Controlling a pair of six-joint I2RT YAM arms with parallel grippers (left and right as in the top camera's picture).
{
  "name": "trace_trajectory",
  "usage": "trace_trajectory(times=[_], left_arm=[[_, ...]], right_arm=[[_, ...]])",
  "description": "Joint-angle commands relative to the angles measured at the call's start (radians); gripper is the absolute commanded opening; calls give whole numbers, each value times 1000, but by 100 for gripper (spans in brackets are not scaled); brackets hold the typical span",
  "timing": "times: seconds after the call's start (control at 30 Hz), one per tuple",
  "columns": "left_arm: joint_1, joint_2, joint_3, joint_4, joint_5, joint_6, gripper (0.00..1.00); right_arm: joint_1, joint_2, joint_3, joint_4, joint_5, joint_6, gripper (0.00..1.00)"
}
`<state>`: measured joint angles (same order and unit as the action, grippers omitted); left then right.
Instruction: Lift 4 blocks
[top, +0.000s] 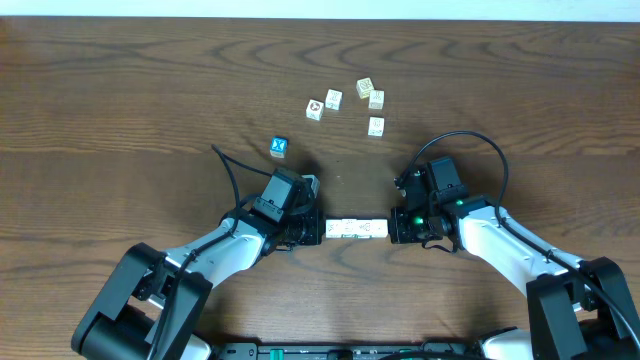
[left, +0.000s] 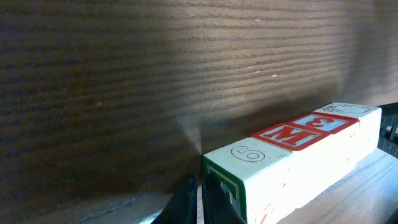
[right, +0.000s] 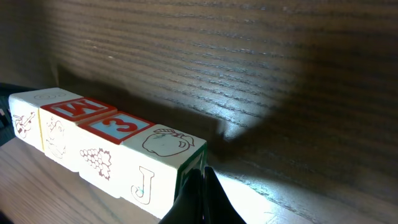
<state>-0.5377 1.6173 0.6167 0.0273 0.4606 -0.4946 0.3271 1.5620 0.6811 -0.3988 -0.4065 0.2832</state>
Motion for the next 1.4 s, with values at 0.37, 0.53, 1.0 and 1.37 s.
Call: trace_trajectory(times=[0.37, 0.53, 1.0, 1.37], left_arm=[[-25, -48, 13, 35, 116, 2, 7], [-25, -55, 14, 35, 117, 1, 8], [-25, -89, 14, 35, 116, -1, 7], [-25, -89, 14, 34, 116, -1, 8]], right_arm=[[54, -73, -2, 10, -160, -29, 1], [54, -74, -2, 10, -160, -26, 1], [54, -82, 0, 8, -160, -26, 1], [54, -129, 0, -3, -159, -22, 1]])
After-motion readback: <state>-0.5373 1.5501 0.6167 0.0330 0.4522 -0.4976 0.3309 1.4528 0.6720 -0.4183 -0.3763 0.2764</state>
